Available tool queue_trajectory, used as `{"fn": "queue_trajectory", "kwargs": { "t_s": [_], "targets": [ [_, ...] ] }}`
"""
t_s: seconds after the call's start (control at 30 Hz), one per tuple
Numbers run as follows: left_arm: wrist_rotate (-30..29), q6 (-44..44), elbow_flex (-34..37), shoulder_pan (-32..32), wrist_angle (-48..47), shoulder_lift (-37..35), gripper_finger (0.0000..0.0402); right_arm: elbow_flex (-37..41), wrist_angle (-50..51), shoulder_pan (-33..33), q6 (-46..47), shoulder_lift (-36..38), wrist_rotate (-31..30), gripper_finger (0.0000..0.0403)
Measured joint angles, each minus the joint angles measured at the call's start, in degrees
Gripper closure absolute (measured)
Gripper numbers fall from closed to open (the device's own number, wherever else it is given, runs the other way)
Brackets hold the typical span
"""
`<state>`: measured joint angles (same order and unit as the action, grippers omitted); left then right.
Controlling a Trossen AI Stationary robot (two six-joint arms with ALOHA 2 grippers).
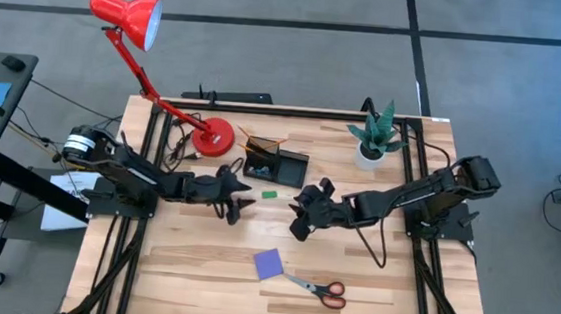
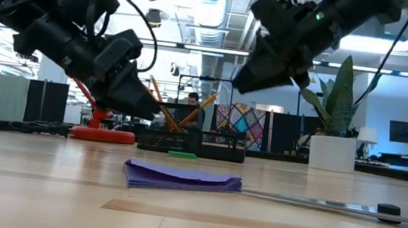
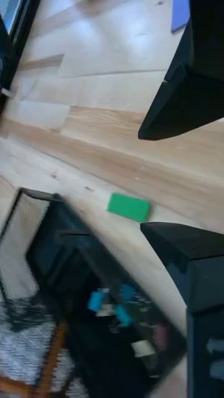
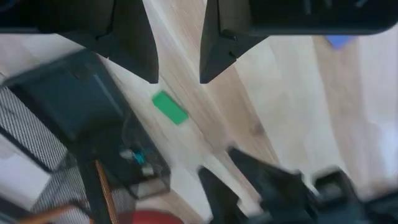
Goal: Pick and place office supplies into organizer
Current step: Put the green eraser into the black desk organizer
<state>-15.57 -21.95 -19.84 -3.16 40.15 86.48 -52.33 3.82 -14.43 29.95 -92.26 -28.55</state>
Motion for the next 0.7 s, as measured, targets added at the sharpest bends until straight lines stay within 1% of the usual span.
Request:
{"fn": "queue_trajectory", "kwargs": {
  "t_s": [0.13, 0.2, 0.23, 0.33, 0.43, 0.5, 0.57, 0.7],
  "targets": [
    [0.85, -1.68, 0.05, 0.04, -2.08, 0.0, 0.0184, -0.16, -1.05, 1.13, 0.0, -1.23, 0.19, 0.029],
    [3.13, -1.84, 0.06, 0.0, -2.99, 0.02, 0.0184, 0.21, -0.27, 1.92, -0.01, -1.39, 0.43, 0.029],
    [4.49, -2.06, 0.05, 0.0, -3.25, 0.02, 0.0184, 0.12, -1.42, 2.32, 0.0, -1.68, 0.93, 0.029],
    [8.84, -3.71, 0.05, -0.02, -3.5, 0.02, 0.0184, 0.06, -2.07, 3.69, 0.0, -2.35, 3.35, 0.029],
    [10.23, -4.56, 0.04, -0.02, -2.1, 0.02, 0.0184, 0.01, -2.65, 4.71, 0.0, -2.35, 4.95, 0.029],
    [10.0, -4.51, 0.03, -0.02, -2.06, 0.02, 0.0184, 0.01, -2.54, 5.12, 0.0, -2.35, 5.15, 0.029],
    [8.47, -3.0, 0.03, -0.02, -2.2, 0.02, 0.0184, 0.01, -2.62, 5.24, 0.0, -2.35, 5.13, 0.029],
    [2.54, -1.75, 0.03, 0.04, -2.19, 0.02, 0.0184, 0.01, -2.59, 5.17, 0.0, -2.35, 5.19, 0.029]
  ]
}}
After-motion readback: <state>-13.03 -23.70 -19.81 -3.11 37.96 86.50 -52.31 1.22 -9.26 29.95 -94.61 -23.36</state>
